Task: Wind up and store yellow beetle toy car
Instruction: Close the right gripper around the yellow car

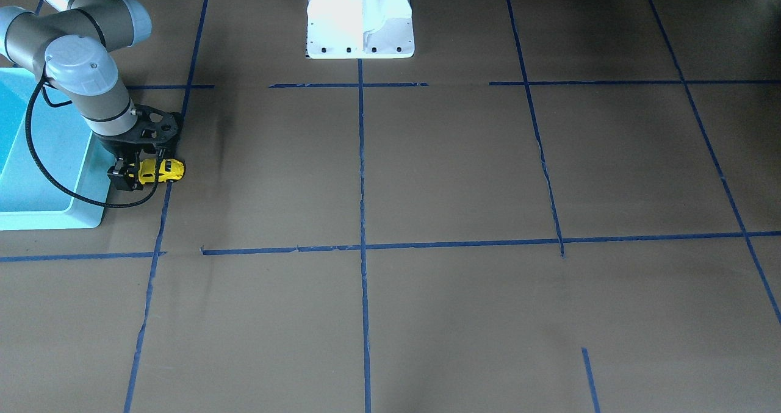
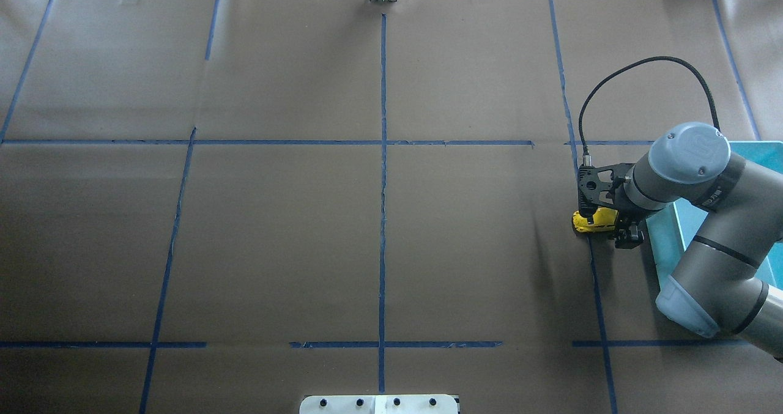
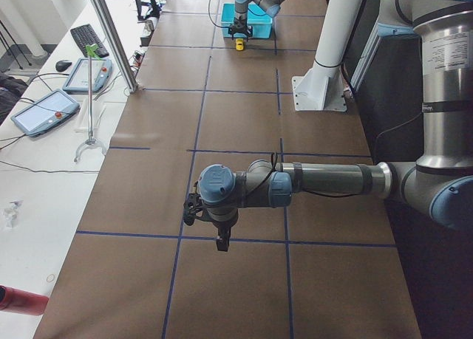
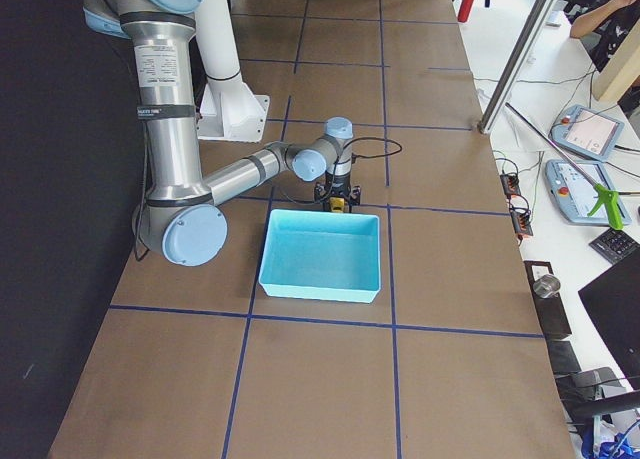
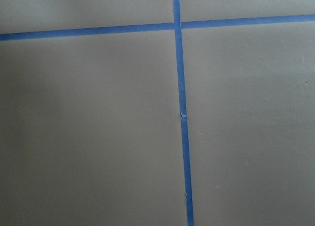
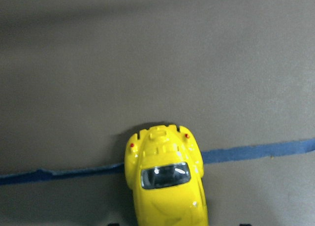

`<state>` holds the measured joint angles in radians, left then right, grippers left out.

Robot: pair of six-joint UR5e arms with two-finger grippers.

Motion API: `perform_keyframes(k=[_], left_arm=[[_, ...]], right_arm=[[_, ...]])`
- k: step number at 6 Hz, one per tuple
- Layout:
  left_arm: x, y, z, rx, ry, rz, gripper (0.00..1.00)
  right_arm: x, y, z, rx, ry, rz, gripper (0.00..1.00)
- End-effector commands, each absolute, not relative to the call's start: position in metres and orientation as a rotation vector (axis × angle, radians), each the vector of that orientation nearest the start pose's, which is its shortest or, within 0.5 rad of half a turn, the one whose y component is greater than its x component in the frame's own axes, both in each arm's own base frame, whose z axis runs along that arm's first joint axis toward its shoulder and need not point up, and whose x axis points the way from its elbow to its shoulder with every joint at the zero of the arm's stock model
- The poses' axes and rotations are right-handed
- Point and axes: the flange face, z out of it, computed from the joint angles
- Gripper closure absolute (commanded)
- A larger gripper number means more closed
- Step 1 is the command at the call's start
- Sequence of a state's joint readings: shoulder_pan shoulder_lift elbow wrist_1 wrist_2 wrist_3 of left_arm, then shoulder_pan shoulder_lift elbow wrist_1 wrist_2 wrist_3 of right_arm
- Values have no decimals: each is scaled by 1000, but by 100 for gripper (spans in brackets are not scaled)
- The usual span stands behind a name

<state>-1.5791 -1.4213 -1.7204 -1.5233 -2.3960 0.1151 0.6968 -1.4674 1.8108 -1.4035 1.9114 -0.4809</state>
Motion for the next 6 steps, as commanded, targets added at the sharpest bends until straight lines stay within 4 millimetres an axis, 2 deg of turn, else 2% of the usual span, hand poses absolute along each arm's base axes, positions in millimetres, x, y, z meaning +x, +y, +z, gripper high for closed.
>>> perform_keyframes(k=[1, 2, 3, 4, 5, 6], left_arm=[[-63, -426, 654, 9, 826, 83, 0], [-63, -426, 653, 10, 826, 83, 0], [-63, -426, 653, 10, 826, 83, 0], [-63, -426, 652, 12, 826, 84, 0], [-63, -426, 652, 12, 826, 84, 0], [-63, -426, 652, 12, 826, 84, 0]], right_arm=[[-358, -429, 484, 472, -465, -1398, 23], [-359, -428, 482, 478, -467, -1403, 46], [-358, -428, 480, 482, -468, -1400, 76], [-354, -429, 471, 500, -470, -1386, 97], [-342, -432, 454, 523, -483, -1370, 100], [-290, -424, 408, 538, -466, -1315, 100]])
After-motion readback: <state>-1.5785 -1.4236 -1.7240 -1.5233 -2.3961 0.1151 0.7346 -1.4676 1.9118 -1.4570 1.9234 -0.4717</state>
